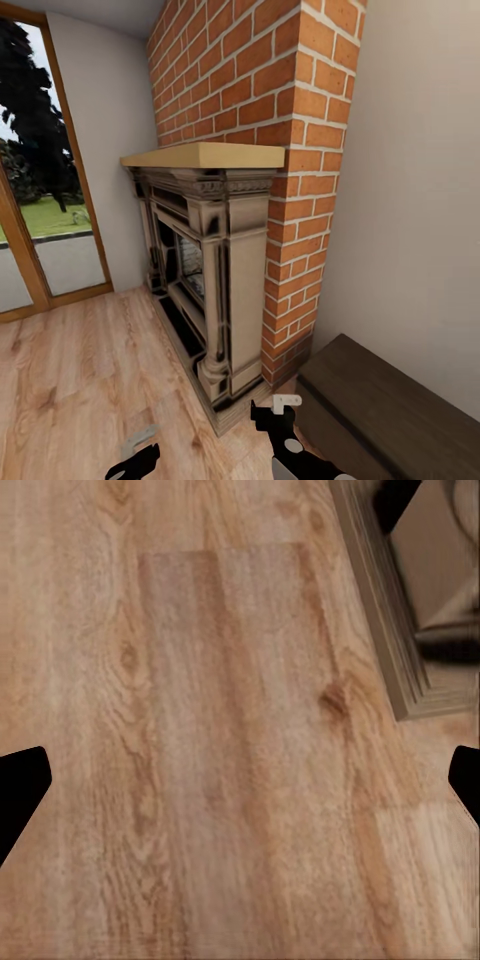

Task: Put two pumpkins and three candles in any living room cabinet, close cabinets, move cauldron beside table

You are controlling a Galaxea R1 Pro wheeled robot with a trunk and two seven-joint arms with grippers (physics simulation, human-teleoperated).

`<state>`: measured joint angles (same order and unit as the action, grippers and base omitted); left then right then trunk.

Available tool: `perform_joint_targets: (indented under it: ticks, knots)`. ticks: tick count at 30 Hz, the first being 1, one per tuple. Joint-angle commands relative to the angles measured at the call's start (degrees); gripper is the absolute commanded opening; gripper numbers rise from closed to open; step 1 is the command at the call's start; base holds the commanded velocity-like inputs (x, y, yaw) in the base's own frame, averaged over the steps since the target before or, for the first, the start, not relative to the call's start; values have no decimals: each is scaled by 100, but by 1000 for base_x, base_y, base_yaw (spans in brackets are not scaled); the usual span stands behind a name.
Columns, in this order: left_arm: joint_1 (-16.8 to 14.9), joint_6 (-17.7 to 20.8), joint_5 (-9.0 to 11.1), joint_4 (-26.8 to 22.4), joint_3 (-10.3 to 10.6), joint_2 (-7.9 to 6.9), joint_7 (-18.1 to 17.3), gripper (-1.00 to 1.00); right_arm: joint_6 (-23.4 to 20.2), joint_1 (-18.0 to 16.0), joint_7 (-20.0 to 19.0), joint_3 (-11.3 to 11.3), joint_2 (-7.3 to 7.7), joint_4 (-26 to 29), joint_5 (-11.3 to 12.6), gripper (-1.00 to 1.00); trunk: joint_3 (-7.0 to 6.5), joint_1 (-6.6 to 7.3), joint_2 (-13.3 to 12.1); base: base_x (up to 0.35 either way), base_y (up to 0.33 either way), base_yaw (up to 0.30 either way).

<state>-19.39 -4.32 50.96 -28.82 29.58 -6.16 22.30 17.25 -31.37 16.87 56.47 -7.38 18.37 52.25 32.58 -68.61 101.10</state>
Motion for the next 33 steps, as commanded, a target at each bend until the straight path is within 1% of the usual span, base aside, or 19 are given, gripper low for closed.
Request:
perform_joint_targets:
  ticks: [1, 17, 22, 33]
  knots:
    - [-4, -34, 62, -9, 48, -8, 37, 100, 25, -8, 27, 48, 0, 0, 46, 100, 6, -1, 3, 104, 0, -277]
    - [-4, -34, 60, -9, 48, -8, 37, 100, 24, -8, 27, 48, 0, 0, 41, 100, 0, -1, 3, 23, 113, -277]
    - [-4, -34, 55, -9, 48, -8, 37, 100, 24, -9, 27, 48, 0, 0, 40, 100, -5, -1, 3, 12, 44, -278]
    - [-4, -34, 54, -9, 48, -8, 37, 100, 24, -5, 27, 48, 0, 0, 40, 100, -24, -1, 3, 127, 65, -277]
